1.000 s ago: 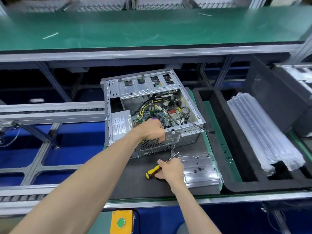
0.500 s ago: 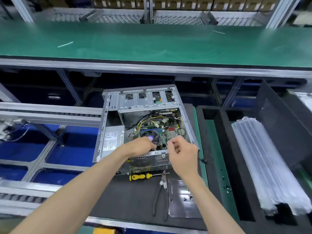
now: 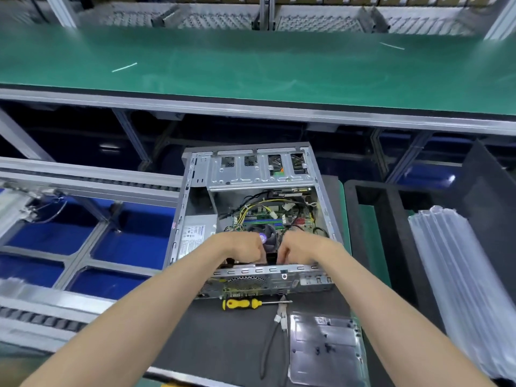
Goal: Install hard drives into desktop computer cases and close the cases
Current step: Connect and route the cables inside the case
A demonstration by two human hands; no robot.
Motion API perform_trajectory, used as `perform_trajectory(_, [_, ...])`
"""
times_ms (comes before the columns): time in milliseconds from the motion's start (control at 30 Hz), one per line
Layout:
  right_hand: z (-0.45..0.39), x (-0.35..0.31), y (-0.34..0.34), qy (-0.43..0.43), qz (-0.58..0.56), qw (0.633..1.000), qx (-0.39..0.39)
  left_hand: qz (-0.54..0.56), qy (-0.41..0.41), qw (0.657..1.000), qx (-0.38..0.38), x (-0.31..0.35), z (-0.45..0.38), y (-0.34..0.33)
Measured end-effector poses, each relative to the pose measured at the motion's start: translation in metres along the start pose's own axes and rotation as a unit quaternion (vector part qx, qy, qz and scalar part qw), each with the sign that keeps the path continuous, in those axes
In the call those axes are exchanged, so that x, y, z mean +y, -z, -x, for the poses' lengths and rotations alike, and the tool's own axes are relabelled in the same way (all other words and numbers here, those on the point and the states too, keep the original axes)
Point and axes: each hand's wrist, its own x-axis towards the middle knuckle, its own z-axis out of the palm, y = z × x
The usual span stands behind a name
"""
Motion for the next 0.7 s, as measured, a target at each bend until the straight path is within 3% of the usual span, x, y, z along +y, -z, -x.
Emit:
perform_trajectory(67, [-0.004, 0.001, -0.002, 0.010, 0.018, 0.998, -0.053, -0.024, -0.025, 0.998, -0.053, 0.000, -0.003, -0.002])
perform_trajectory(167, [-0.008, 0.001, -0.005, 0.022, 0.049, 0.993, -0.103, -0.031, -0.045, 0.996, -0.065, -0.005, -0.010, -0.007])
perform_trajectory(533, [-0.024, 0.001, -0.011, 0.006, 0.024, 1.000, -0.019, 0.063, -0.051, 0.996, -0.043, -0.015, -0.023, -0.013])
perform_trajectory(700, [-0.025, 0.002, -0.010, 0.014, 0.068, 0.996, -0.058, 0.087, -0.052, 0.994, -0.032, -0.013, -0.024, -0.015])
